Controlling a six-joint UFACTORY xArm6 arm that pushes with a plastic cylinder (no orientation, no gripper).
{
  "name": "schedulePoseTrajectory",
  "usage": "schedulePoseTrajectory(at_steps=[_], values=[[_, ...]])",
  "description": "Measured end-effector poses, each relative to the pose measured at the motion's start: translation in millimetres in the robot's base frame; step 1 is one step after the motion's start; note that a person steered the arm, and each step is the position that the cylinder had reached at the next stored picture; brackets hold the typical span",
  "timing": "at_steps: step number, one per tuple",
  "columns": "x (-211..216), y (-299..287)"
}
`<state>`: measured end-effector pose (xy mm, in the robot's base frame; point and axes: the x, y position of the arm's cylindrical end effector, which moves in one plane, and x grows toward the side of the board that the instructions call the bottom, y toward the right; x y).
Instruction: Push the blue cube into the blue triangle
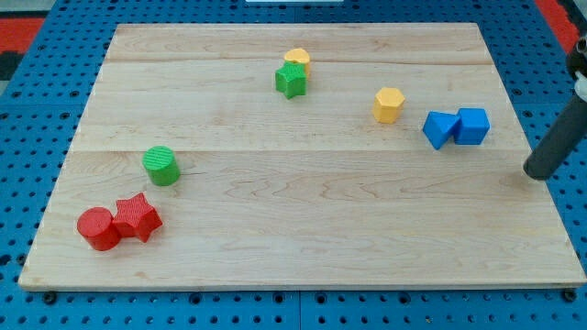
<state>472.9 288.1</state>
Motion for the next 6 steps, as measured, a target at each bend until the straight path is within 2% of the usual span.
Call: schedulePoseTrajectory(at_steps=[1, 2, 6], values=[[-53.7, 1.3], [-53.8, -3.3], [-53.8, -97.8]])
